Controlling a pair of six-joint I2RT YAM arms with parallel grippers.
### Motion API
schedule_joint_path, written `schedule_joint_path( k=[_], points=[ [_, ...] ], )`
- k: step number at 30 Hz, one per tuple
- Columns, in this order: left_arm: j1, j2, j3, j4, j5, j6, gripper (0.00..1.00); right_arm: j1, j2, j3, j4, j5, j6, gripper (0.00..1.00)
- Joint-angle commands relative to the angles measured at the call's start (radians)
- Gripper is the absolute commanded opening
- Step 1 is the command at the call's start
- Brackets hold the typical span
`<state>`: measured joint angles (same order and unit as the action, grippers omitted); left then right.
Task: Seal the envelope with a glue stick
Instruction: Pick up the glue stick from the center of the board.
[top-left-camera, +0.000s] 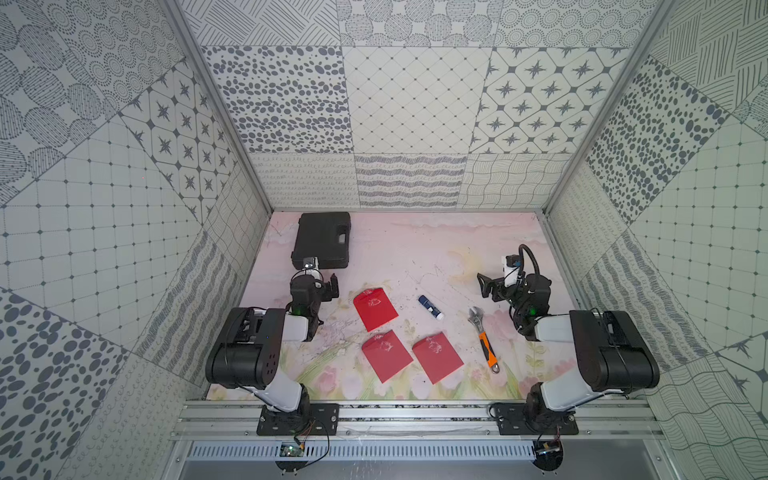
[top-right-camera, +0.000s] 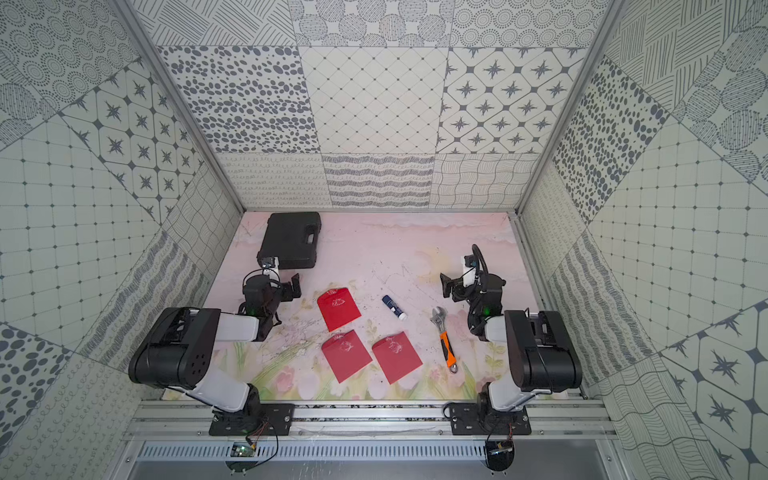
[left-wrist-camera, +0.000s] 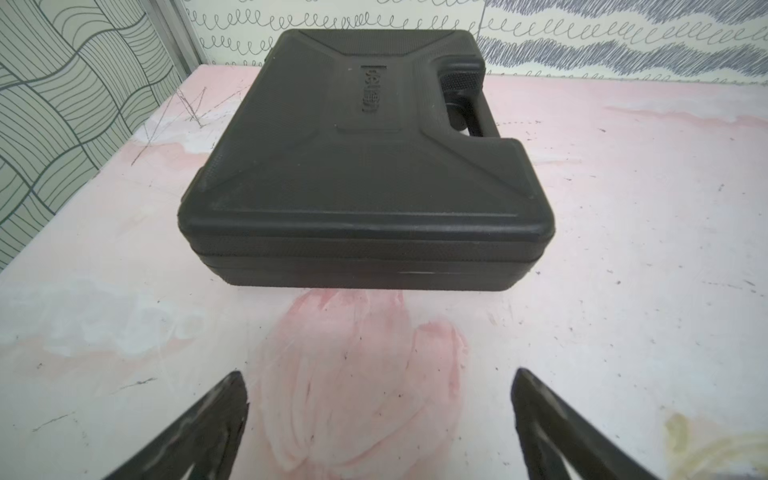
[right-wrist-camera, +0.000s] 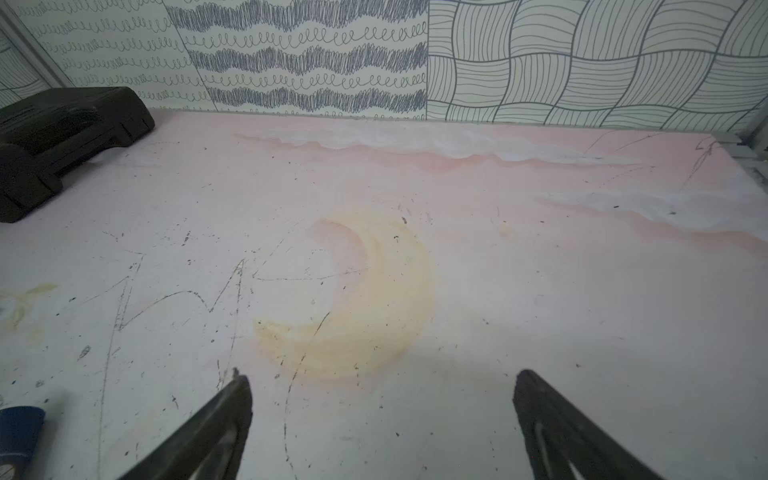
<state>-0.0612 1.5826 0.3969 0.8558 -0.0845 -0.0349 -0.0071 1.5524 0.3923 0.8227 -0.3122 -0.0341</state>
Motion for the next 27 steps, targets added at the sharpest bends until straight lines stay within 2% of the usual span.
schedule_joint_path(
  k=[1,21,27],
  points=[
    [0.017,0.001,0.010,0.023,0.024,-0.002,1.00,-0.002,-0.005,-0.010,0.059,-0.014,-0.012,0.99],
    [0.018,0.001,0.008,0.025,0.023,-0.002,1.00,-0.004,-0.002,-0.008,0.058,0.016,0.002,0.99],
    [0.015,-0.008,-0.030,0.091,-0.044,-0.030,0.99,0.032,-0.047,0.019,-0.028,0.163,0.009,0.99]
  ],
)
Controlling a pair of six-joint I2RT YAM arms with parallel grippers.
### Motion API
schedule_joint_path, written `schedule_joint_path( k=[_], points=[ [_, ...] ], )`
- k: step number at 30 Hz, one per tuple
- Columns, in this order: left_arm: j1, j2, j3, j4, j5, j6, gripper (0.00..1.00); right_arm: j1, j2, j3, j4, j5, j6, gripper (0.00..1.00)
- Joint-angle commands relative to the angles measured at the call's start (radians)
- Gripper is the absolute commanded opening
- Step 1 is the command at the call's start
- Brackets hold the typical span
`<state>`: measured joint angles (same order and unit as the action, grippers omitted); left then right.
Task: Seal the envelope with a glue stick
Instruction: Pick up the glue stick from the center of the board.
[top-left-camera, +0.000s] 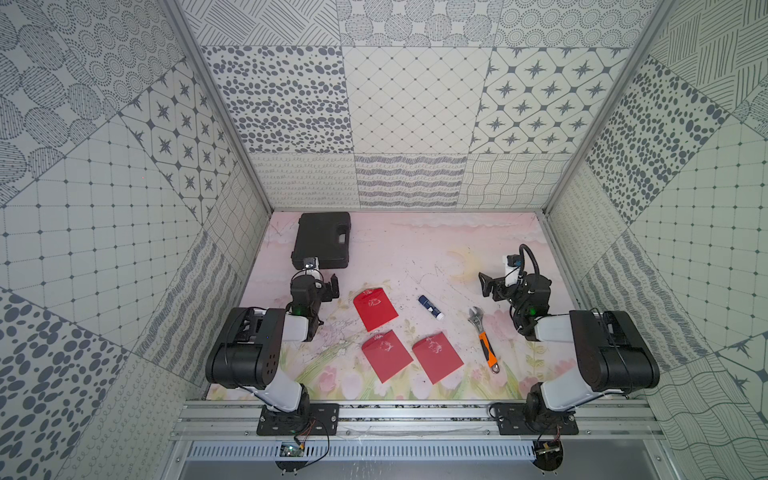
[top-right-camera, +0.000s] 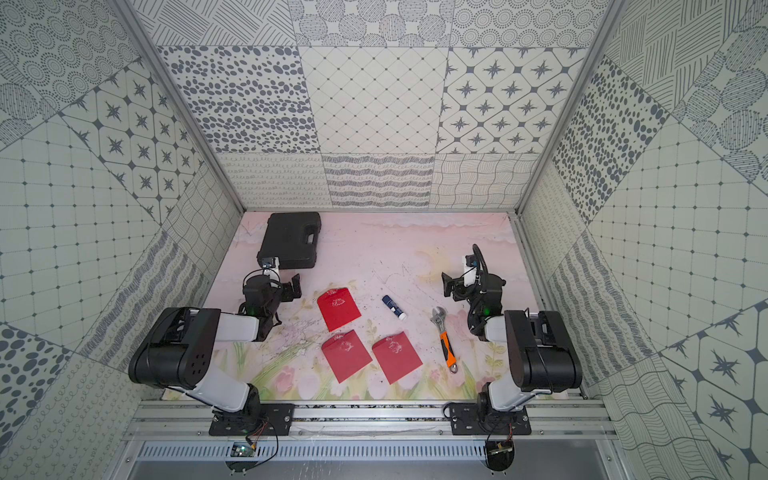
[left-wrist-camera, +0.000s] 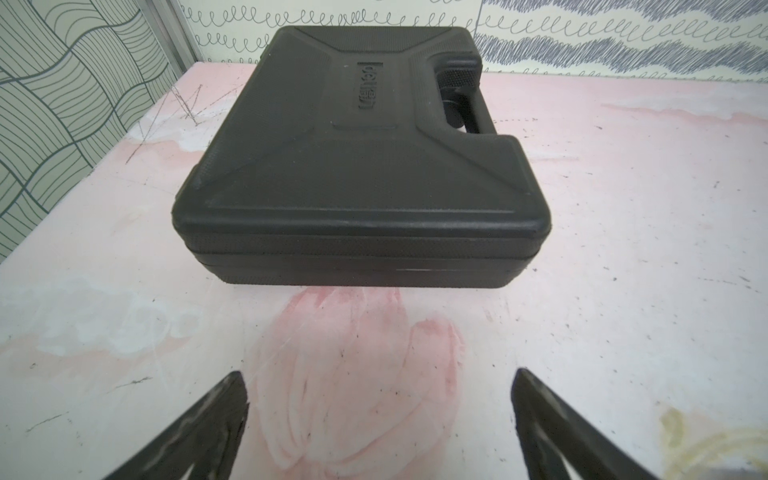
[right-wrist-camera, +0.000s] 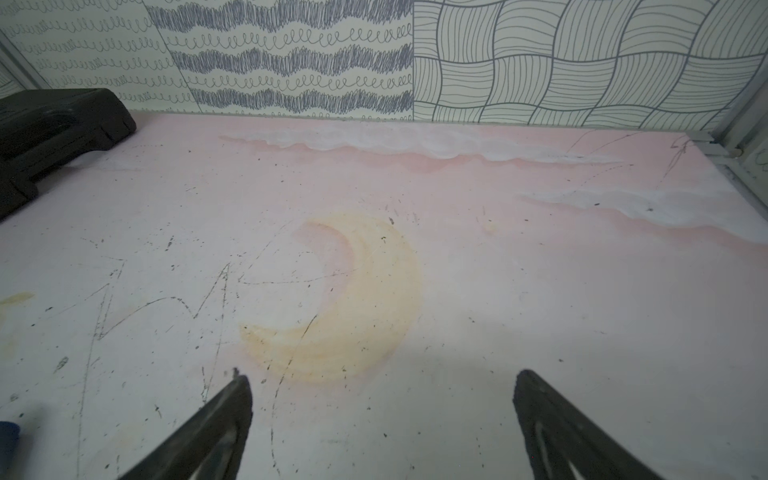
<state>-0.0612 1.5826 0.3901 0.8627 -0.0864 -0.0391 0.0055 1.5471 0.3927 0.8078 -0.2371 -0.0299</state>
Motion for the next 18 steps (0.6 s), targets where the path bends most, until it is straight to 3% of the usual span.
schedule_joint_path(
  k=[1,4,7,10,13,18],
  points=[
    [0.015,-0.018,-0.039,0.106,-0.055,-0.029,0.99,0.027,-0.060,0.029,-0.046,0.110,0.004,0.99],
    [0.003,-0.080,-0.079,0.127,-0.108,-0.031,1.00,0.043,-0.101,0.055,-0.132,0.146,0.003,0.99],
    [-0.044,-0.182,-0.074,0.040,-0.192,-0.006,1.00,0.073,-0.147,0.072,-0.202,0.197,-0.007,0.99],
    [-0.109,-0.282,-0.015,-0.143,-0.286,0.012,1.00,0.125,-0.205,0.085,-0.278,0.250,-0.031,0.99],
    [-0.159,-0.369,0.065,-0.348,-0.309,-0.020,0.99,0.188,-0.268,0.108,-0.369,0.294,-0.057,0.99],
    [-0.197,-0.484,0.180,-0.654,-0.297,-0.199,0.98,0.324,-0.383,0.141,-0.555,0.361,-0.068,0.99]
  ],
)
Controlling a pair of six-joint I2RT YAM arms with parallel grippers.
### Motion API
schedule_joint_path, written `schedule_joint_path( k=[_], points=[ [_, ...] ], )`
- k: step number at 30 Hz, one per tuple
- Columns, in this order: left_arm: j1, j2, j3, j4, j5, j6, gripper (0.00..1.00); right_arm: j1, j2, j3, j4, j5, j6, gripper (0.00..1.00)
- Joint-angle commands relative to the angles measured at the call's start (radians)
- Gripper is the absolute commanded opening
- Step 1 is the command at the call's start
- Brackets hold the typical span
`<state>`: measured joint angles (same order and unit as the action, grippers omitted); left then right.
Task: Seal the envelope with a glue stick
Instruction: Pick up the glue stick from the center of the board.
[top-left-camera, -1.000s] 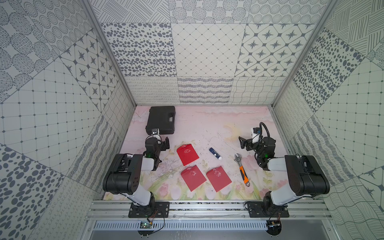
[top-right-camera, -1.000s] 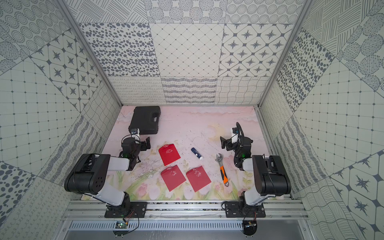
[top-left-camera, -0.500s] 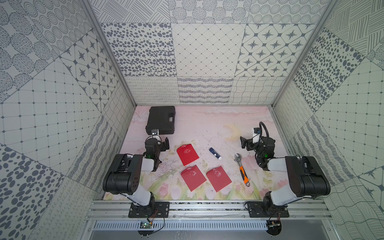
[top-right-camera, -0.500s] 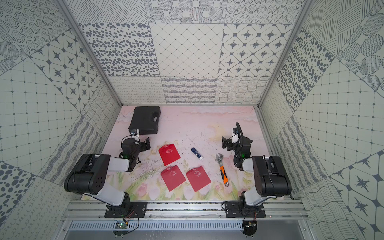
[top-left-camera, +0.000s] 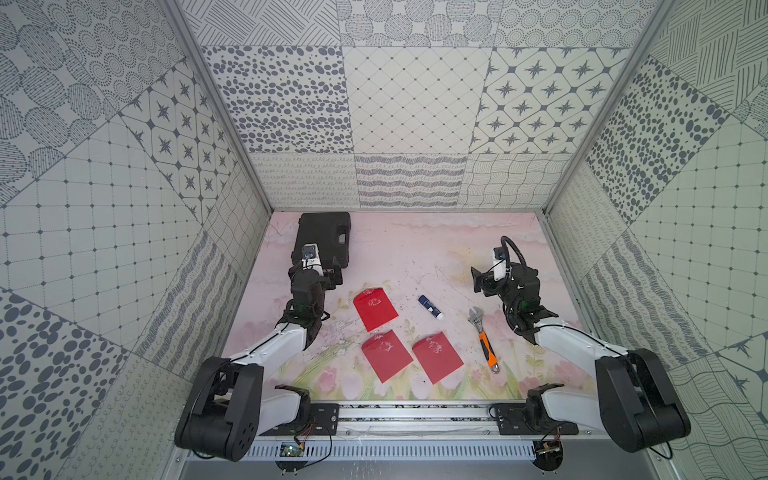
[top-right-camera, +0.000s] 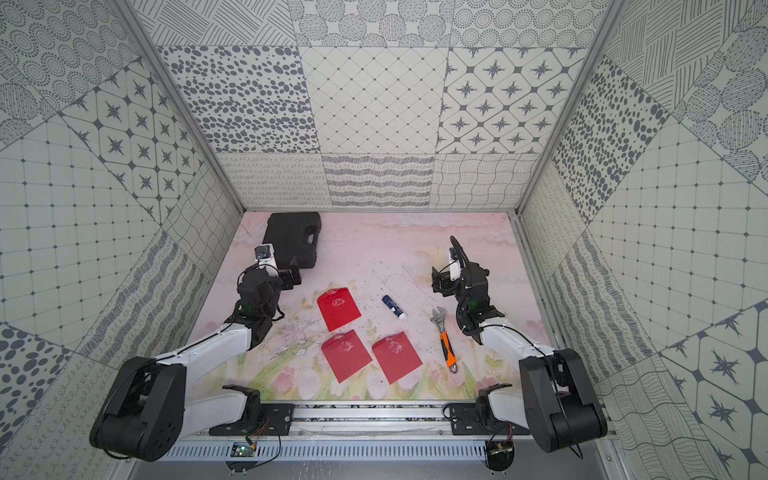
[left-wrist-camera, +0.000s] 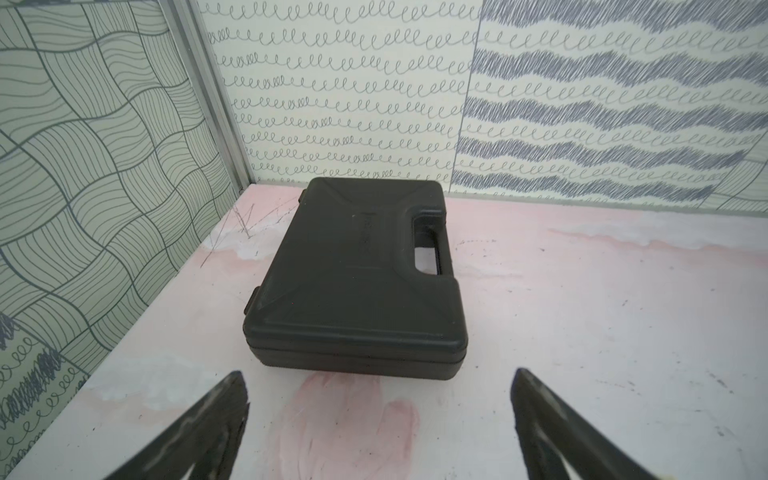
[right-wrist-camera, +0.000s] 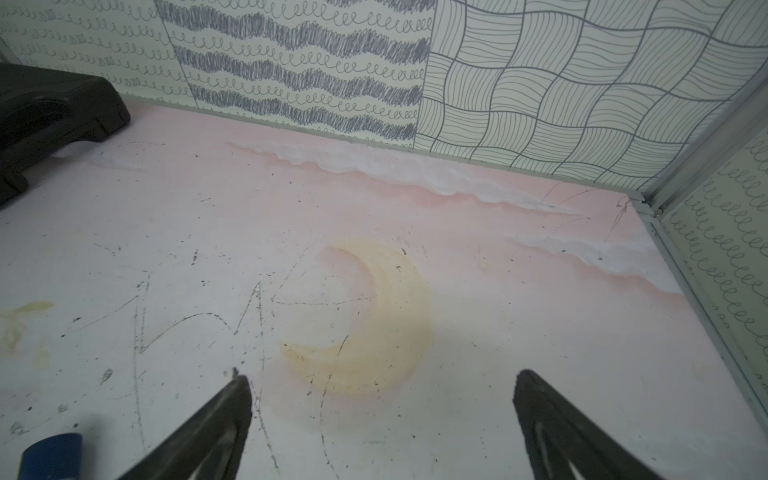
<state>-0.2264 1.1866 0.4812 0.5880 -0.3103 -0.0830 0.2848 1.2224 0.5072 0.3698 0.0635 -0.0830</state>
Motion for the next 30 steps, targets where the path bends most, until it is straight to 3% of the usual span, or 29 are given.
schedule_joint_path(
  k=[1,8,16,21,30],
  points=[
    [-0.033,-0.107,0.117,-0.452,-0.044,-0.192,0.98,0.065,-0.082,0.060,-0.150,0.053,0.001,0.99],
    [-0.032,-0.168,0.326,-0.840,0.074,-0.277,0.96,0.166,-0.180,0.137,-0.390,0.044,0.148,0.99],
    [-0.032,-0.155,0.549,-1.119,0.195,-0.164,0.97,0.243,-0.187,0.262,-0.634,-0.021,0.285,0.98],
    [-0.032,-0.158,0.543,-1.110,0.161,-0.087,0.97,0.332,-0.170,0.327,-0.730,0.001,0.314,0.97],
    [-0.033,-0.151,0.487,-1.084,0.182,-0.119,0.97,0.464,-0.106,0.441,-0.943,0.042,0.403,0.94]
  ],
)
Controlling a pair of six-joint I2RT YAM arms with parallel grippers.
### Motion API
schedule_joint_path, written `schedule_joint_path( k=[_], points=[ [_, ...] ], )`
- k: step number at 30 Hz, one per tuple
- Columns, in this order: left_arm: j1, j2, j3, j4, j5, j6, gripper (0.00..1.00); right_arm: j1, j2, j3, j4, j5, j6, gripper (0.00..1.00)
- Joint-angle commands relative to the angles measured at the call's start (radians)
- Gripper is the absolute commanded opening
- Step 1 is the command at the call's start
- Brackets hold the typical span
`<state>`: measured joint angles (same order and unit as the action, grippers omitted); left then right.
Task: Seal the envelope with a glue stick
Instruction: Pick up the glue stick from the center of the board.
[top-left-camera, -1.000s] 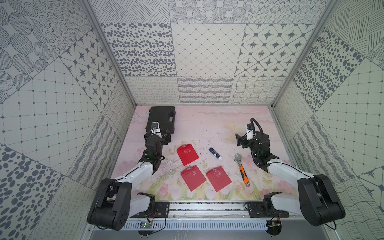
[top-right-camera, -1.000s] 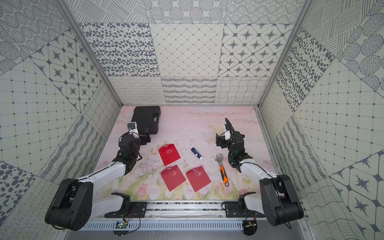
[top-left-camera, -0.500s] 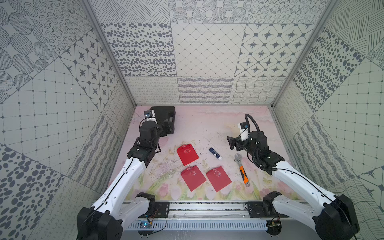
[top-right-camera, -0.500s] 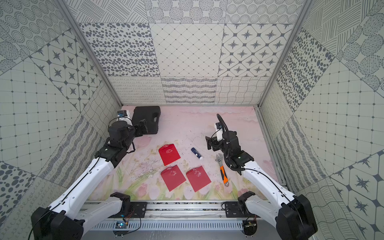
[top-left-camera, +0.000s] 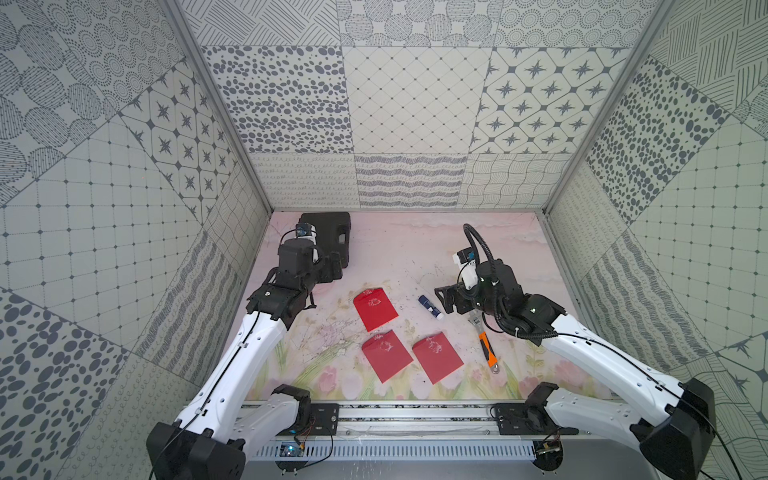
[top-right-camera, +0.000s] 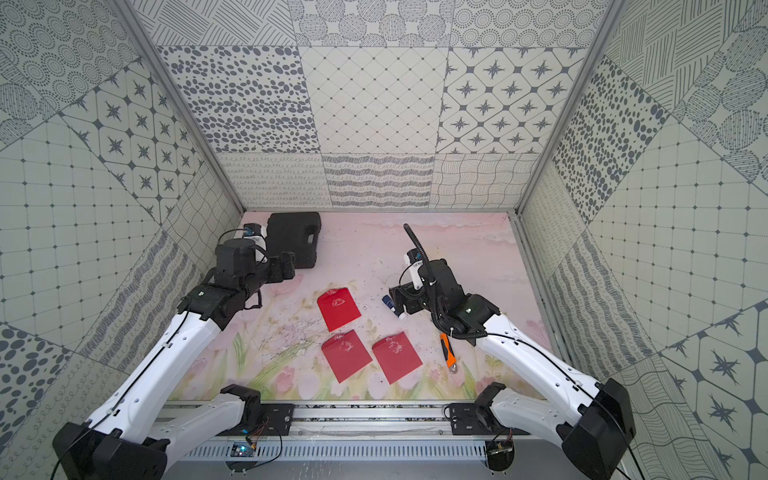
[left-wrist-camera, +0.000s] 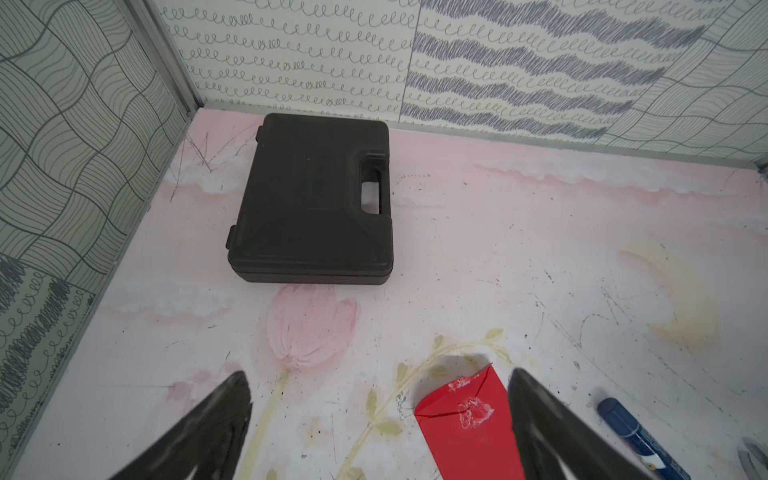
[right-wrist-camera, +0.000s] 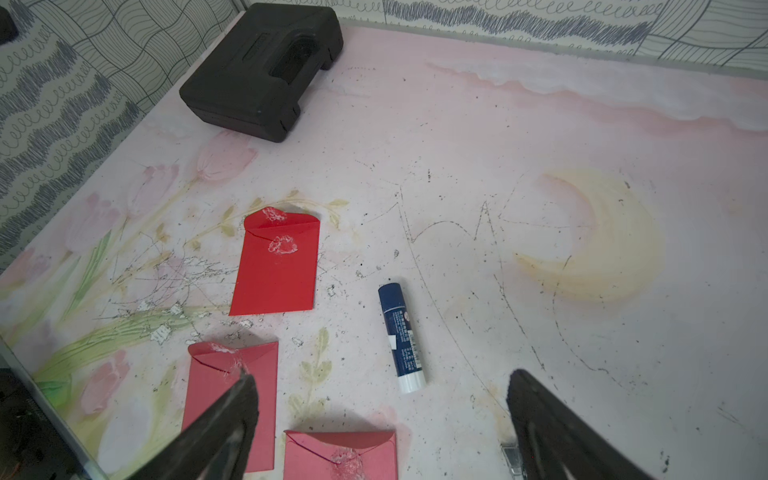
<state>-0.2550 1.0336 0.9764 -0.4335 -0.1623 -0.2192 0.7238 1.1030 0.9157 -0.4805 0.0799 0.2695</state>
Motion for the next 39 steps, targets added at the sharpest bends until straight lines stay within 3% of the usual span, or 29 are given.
schedule_joint_path(
  k=[1,11,16,24,39],
  points=[
    [-0.004,0.002,-0.010,-0.063,0.032,0.021,0.97,0.038,0.020,0.040,-0.116,0.029,0.063,0.93],
    [-0.003,0.006,-0.013,-0.065,0.027,0.021,0.97,0.157,0.078,0.089,-0.282,0.060,0.151,0.85],
    [-0.003,0.019,-0.008,-0.067,0.039,0.023,0.97,0.170,0.130,0.099,-0.297,0.078,0.121,0.77],
    [-0.002,0.038,0.005,-0.074,0.063,0.023,0.97,0.032,0.329,0.213,-0.357,-0.078,-0.060,0.69],
    [-0.002,0.043,0.010,-0.080,0.089,0.007,0.97,-0.050,0.645,0.375,-0.360,-0.107,-0.215,0.53]
  ],
)
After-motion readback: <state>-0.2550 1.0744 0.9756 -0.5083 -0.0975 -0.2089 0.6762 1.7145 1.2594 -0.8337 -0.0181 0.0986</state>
